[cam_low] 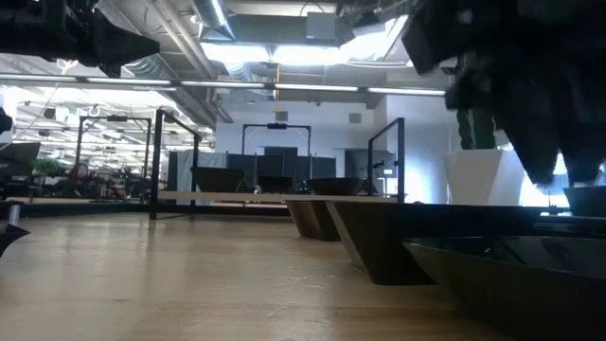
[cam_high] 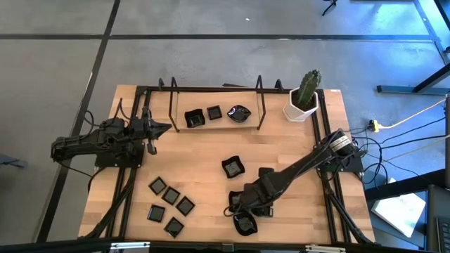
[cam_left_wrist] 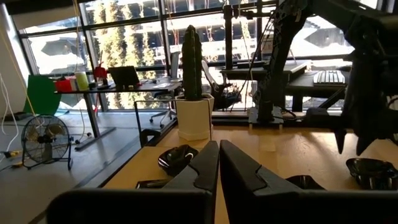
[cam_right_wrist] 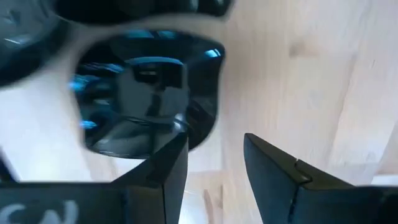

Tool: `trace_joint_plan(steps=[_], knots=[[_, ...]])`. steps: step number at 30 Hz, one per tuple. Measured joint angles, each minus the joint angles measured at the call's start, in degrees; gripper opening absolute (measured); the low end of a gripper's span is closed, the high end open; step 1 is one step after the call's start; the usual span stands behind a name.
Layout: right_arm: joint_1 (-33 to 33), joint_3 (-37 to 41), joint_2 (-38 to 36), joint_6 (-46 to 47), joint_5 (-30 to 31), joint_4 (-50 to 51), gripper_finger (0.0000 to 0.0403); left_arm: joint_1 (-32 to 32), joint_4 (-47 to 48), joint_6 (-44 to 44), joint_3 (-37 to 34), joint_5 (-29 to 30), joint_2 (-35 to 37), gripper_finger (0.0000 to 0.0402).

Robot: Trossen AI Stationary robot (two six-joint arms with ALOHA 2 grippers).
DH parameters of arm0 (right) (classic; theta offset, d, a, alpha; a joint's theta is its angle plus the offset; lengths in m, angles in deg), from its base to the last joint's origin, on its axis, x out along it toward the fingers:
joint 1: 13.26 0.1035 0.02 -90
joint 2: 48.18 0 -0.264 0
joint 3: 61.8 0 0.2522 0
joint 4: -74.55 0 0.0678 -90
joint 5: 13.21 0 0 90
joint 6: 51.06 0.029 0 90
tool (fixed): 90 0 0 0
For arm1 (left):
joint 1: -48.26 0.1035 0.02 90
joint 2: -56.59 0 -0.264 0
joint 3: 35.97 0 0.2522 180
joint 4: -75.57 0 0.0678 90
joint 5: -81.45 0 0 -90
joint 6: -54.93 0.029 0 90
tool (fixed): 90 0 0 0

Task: Pick & Place Mini shaped plates
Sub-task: Stack the leaf-shaped plate on top of the leaf-shaped plate on the shelf

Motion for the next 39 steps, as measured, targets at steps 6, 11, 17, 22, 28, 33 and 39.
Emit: trace_joint_plan(steps=[6, 11, 17, 22, 28, 33, 39], knots=[[-0.2, 5.3, 0.0, -1.5, 0.4, -4.9, 0.0157, 0.0, 0.1, 0.0, 0.0, 0.0, 0.0, 0.0009], [-0.7, 5.9, 0.0, -3.9, -2.1, -9.7, 0.0157, 0.0, 0.0, 0.0, 0.0, 0.0, 0.0, 0.0011], [-1.2, 6.2, 0.0, -3.6, -2.6, -10.3, 0.0157, 0.0, 0.0, 0.0, 0.0, 0.0, 0.0, 0.0011], [-1.7, 7.7, 0.0, -3.5, -2.6, -10.4, 0.0157, 0.0, 0.0, 0.0, 0.0, 0.0, 0.0, 0.0009], [-1.7, 9.8, -0.1, -2.1, -2.6, -12.4, 0.0157, 0.0, 0.2, 0.0, 0.0, 0.0, 0.0, 0.0012], [-1.7, 10.9, -0.1, -0.9, -2.6, -12.8, 0.0147, 0.0, 0.2, 0.0, 0.0, 0.0, 0.0, 0.0008], [-1.9, 10.9, -0.1, -1.3, -2.6, -12.5, 0.0082, 0.0, 0.2, 0.0, 0.0, 0.0, 0.0, 0.0012]])
